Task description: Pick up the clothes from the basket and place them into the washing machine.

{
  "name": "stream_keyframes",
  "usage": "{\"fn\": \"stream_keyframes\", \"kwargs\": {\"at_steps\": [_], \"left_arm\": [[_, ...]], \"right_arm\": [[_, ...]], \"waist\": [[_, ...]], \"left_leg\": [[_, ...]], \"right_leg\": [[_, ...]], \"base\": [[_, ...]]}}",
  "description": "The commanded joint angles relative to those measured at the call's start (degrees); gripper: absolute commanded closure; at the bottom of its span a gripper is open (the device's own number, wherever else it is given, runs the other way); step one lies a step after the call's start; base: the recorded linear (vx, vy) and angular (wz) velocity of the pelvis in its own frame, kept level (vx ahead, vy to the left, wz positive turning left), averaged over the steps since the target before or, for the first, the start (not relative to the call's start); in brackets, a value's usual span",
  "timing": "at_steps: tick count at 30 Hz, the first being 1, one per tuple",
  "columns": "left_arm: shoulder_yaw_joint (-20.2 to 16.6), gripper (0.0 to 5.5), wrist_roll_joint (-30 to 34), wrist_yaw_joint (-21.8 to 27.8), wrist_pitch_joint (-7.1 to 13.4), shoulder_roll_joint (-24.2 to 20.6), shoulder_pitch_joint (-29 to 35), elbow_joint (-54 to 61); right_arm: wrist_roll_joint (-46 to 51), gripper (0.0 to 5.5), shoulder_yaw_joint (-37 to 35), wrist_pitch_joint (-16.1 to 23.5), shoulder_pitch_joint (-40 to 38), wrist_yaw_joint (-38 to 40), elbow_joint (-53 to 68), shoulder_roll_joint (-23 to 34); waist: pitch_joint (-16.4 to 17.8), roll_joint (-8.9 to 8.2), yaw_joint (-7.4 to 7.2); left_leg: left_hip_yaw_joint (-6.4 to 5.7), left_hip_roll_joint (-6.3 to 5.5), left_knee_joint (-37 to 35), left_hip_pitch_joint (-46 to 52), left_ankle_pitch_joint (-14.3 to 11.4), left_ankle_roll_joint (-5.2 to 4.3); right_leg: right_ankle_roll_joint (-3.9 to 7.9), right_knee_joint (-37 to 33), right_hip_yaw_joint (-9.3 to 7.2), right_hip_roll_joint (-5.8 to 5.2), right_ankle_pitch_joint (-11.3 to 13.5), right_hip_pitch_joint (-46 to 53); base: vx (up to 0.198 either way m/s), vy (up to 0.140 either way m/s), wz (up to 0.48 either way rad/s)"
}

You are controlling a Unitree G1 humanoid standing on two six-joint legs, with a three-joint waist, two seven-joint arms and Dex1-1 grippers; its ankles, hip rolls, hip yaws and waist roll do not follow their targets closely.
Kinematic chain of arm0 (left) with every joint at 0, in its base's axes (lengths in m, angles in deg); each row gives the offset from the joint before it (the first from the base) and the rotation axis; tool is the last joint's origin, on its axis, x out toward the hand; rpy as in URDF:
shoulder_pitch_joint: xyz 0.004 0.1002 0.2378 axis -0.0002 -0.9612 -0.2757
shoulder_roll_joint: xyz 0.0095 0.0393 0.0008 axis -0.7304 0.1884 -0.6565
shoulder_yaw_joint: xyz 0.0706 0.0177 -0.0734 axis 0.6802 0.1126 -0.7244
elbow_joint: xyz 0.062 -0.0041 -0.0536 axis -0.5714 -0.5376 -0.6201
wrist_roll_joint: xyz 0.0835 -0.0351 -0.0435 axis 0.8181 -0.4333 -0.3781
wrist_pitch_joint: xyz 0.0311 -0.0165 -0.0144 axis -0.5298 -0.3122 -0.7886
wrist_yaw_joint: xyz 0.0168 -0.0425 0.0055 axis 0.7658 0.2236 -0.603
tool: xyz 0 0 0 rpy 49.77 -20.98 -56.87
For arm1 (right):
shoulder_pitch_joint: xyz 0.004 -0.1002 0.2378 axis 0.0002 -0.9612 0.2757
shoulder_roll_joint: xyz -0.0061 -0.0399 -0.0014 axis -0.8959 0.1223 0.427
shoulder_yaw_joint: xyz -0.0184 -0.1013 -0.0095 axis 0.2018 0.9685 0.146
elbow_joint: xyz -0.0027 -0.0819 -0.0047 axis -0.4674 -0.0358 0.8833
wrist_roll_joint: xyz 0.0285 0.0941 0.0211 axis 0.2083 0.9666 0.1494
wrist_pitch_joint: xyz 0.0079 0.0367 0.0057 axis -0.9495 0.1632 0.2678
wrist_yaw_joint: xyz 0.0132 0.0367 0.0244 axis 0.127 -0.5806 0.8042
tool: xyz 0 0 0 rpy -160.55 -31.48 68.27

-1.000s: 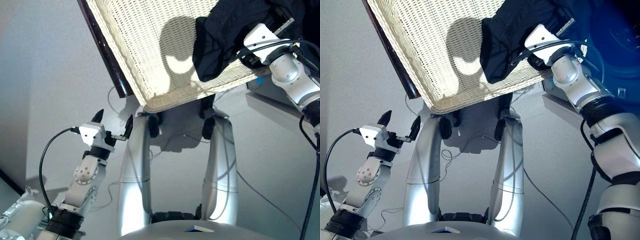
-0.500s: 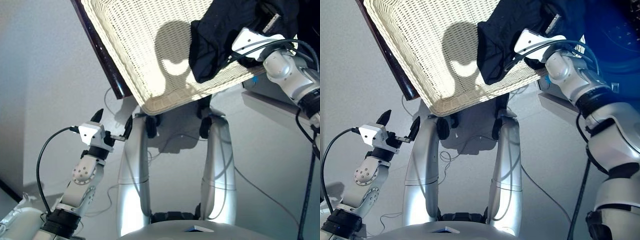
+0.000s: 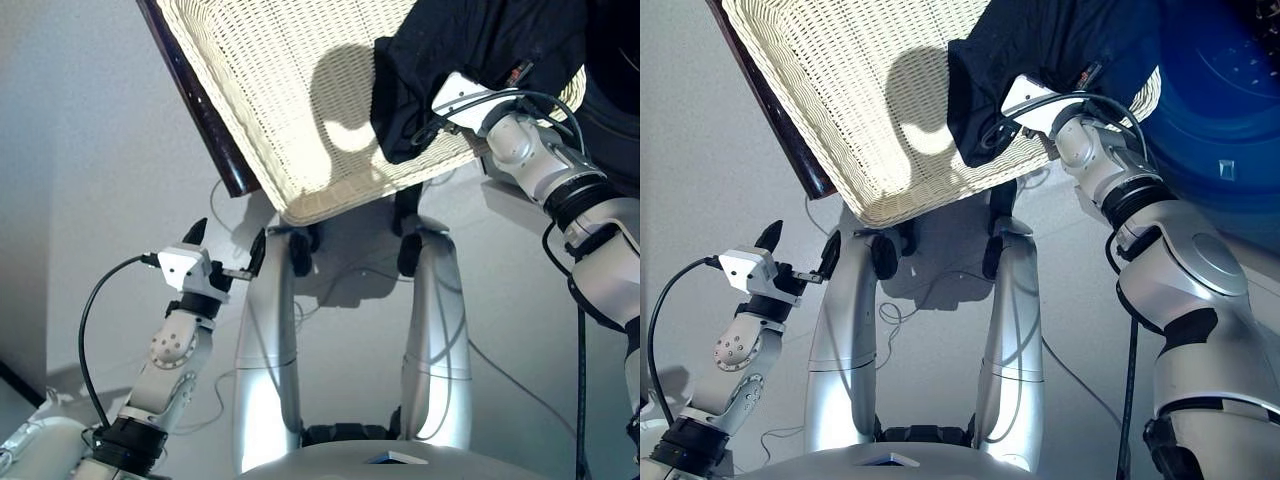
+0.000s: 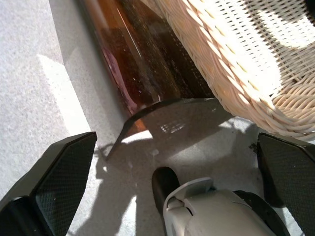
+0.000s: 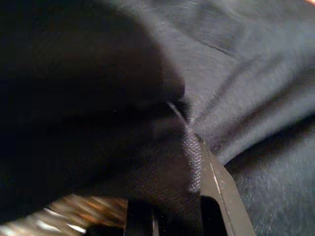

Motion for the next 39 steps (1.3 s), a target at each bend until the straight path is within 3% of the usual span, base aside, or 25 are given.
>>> {"fn": "stream_keyframes", "kwargs": {"at_steps": [1,3,8,15,20,25,28,30,35,39], "left_arm": [[1.45,0.00,-0.09,-0.35,2.10,2.24,-1.48,-0.23],[1.50,0.00,-0.33,-0.12,1.96,2.10,-1.71,-0.67],[1.88,0.00,-0.57,0.06,2.53,1.39,-2.59,-1.44],[2.02,0.00,-0.56,-0.86,2.77,0.67,-3.79,-1.32],[2.64,0.00,-0.23,-1.19,3.08,-0.25,-4.16,-1.14],[3.99,0.00,-0.02,-2.51,2.92,-0.72,-3.58,-1.73],[4.65,0.00,-0.38,-2.59,2.17,-1.02,-3.35,-2.23],[4.17,0.00,-0.29,-1.98,2.09,-1.53,-3.56,-2.16],[3.54,0.00,0.02,-0.43,2.22,-1.57,-4.22,-0.97],[2.81,0.00,0.35,-0.26,2.33,-0.85,-5.05,0.09]], "right_arm": [[23.22,5.50,-20.95,12.52,7.47,11.23,3.82,5.93],[26.94,5.50,-28.01,15.49,0.91,11.00,9.98,5.62],[25.17,5.50,-38.90,20.52,-12.58,12.85,26.88,4.15],[22.54,5.50,-47.60,24.54,-22.05,14.75,43.78,0.86],[14.92,5.50,-49.95,23.96,-20.72,21.74,44.21,2.14],[11.21,5.50,-52.38,25.56,-12.94,31.62,40.68,2.96],[15.65,5.50,-50.77,26.72,-7.93,31.88,36.09,3.98],[17.67,5.50,-46.18,24.13,-7.18,26.97,32.39,8.62],[12.40,5.50,-34.05,14.74,-6.03,20.38,25.91,16.47],[5.55,5.50,-22.75,8.34,-0.82,17.01,18.70,18.07]], "waist": [[-5.45,0.87,-0.81],[-5.51,0.68,-1.47],[-6.12,0.63,-2.40],[-7.21,0.77,-3.39],[-8.03,1.00,-3.24],[-9.14,1.20,-2.82],[-9.81,1.08,-2.46],[-9.69,0.55,-2.55],[-8.82,-0.06,-2.12],[-8.17,0.04,-1.77]], "left_leg": [[-1.79,-0.97,-5.72,1.46,4.29,-1.39],[-1.85,-0.93,-5.53,1.68,4.09,-1.29],[-1.72,-0.70,-5.35,2.13,3.69,-1.13],[-1.66,-0.43,-5.60,2.41,3.51,-0.99],[-1.63,-0.44,-5.60,2.60,3.37,-0.92],[-1.81,-0.60,-5.87,2.59,3.31,-0.96],[-1.76,-0.50,-6.25,2.97,3.27,-1.05],[-1.78,-0.41,-6.27,3.14,3.38,-1.16],[-2.11,-0.20,-6.17,3.06,3.70,-1.43],[-2.00,0.08,-5.74,2.58,3.82,-1.47]], "right_leg": [[-2.67,-0.21,-3.92,0.58,-2.40,4.47],[-2.69,-0.16,-3.85,0.74,-2.55,4.69],[-2.64,-0.15,-3.64,0.84,-3.05,5.03],[-2.62,-0.28,-3.39,1.04,-3.51,5.12],[-2.60,-0.08,-3.27,1.09,-3.84,5.17],[-2.56,0.06,-3.19,1.16,-4.12,5.14],[-2.46,-0.13,-3.23,1.12,-4.12,5.40],[-2.45,-0.25,-3.23,1.16,-3.92,5.53],[-2.54,-0.47,-3.31,0.96,-3.52,5.74],[-2.71,-0.38,-3.34,0.89,-3.11,5.40]], "base": [[0.000,0.000,0.000],[0.000,0.000,0.000],[0.000,0.000,0.000],[0.000,0.000,0.000],[0.000,0.000,0.000],[0.000,0.000,0.000],[0.000,0.000,0.000],[0.000,0.000,0.000],[0.000,0.000,0.000],[0.000,0.000,0.000]]}}
